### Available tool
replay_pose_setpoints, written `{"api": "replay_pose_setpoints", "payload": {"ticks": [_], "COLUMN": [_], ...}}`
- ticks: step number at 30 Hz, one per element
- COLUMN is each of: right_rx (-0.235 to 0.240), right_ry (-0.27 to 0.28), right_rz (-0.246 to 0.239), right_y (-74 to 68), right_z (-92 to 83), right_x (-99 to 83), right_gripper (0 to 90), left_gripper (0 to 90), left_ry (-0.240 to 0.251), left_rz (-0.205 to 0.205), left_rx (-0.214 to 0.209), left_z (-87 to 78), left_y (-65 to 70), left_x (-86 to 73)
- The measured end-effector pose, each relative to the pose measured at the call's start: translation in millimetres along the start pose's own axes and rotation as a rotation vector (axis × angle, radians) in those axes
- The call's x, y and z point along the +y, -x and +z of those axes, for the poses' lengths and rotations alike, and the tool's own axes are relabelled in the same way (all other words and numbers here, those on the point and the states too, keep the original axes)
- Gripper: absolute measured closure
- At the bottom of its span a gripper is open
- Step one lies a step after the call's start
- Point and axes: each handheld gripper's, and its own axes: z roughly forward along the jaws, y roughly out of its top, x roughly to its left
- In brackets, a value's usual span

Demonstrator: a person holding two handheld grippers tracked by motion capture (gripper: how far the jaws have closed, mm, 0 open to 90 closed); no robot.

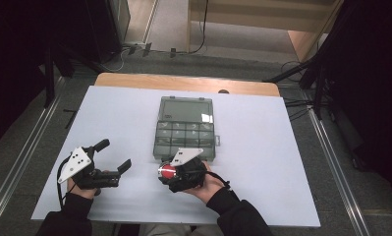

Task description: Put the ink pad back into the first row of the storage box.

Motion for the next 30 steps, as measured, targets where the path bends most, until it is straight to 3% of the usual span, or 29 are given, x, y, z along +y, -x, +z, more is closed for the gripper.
{"api": "replay_pose_setpoints", "payload": {"ticks": [19, 30], "right_rx": [-0.064, -0.096], "right_ry": [0.048, 0.047], "right_rz": [0.026, 0.046], "right_y": [29.9, 50.2], "right_z": [-21.2, -28.0], "right_x": [16.4, 24.5], "right_gripper": [30.6, 30.6], "left_gripper": [0.0, 0.0], "left_ry": [0.0, -0.002], "left_rz": [-0.003, -0.001], "left_rx": [-0.002, -0.003], "left_z": [0.4, 0.7], "left_y": [0.2, 0.1], "left_x": [-0.2, -0.3]}}
